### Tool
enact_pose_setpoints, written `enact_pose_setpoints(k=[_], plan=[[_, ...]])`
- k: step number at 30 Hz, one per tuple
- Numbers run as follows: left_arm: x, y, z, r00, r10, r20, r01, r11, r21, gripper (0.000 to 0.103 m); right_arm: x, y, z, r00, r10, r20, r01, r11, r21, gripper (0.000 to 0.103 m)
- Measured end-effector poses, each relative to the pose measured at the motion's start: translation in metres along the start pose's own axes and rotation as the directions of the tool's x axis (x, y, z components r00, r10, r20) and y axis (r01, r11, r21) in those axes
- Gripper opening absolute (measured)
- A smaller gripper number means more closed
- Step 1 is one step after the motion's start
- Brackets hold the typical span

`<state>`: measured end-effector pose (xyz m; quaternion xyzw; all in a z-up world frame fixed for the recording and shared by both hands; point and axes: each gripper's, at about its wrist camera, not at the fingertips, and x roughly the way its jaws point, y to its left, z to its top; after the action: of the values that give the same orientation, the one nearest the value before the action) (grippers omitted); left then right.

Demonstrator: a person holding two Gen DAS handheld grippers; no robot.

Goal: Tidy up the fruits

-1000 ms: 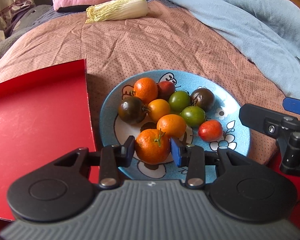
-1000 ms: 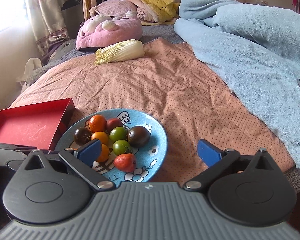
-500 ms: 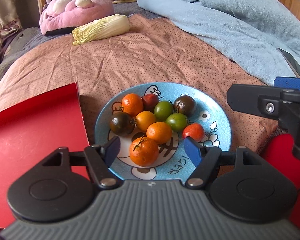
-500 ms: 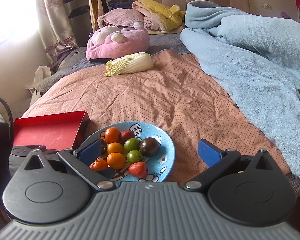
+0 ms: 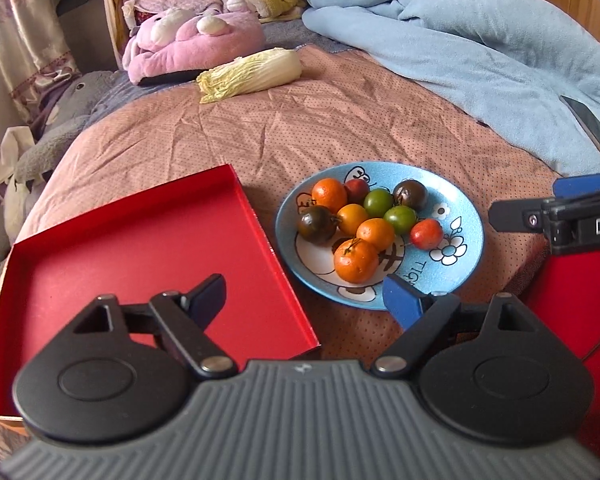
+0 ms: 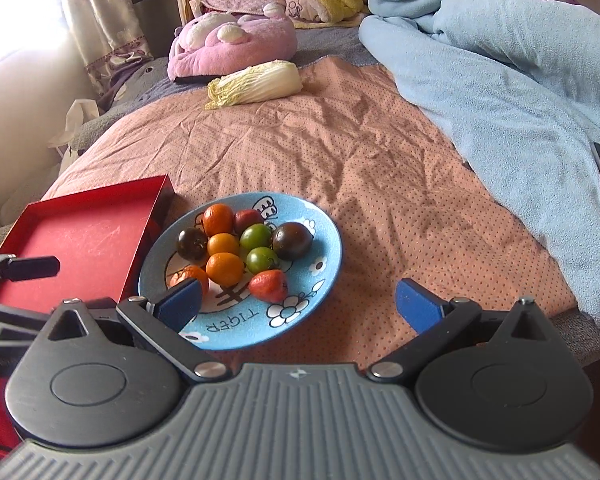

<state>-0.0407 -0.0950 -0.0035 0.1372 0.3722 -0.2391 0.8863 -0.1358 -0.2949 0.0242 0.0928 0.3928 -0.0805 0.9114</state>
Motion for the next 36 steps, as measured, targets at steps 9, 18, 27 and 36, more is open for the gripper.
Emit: enact_pose_setpoints(k=[9, 18, 27, 36], plan=[[-0.019, 0.019, -0.011, 0.998, 0.064, -0.023, -0.065, 0.996, -0.054, 0.087, 0.006, 0.02, -0.013, 0.998, 0.016, -0.057, -0.02, 0.998, -0.061, 0.103], [-0.027, 0.019, -0.02, 0.997, 0.072, -0.037, -0.075, 0.994, -0.084, 0.087, 0.008, 0.058, -0.022, 0.996, 0.018, -0.086, -0.035, 0.979, -0.2, 0.103], [-0.026, 0.012, -0.021, 0.997, 0.062, -0.043, -0.064, 0.996, -0.055, 0.087, 0.01, 0.056, -0.027, 0.994, 0.028, -0.106, -0.047, 0.983, -0.179, 0.103], [-0.021, 0.009, -0.027, 0.996, 0.061, -0.07, -0.064, 0.997, -0.041, 0.087, 0.01, 0.05, -0.031, 0.992, 0.029, -0.119, -0.049, 0.986, -0.162, 0.103]])
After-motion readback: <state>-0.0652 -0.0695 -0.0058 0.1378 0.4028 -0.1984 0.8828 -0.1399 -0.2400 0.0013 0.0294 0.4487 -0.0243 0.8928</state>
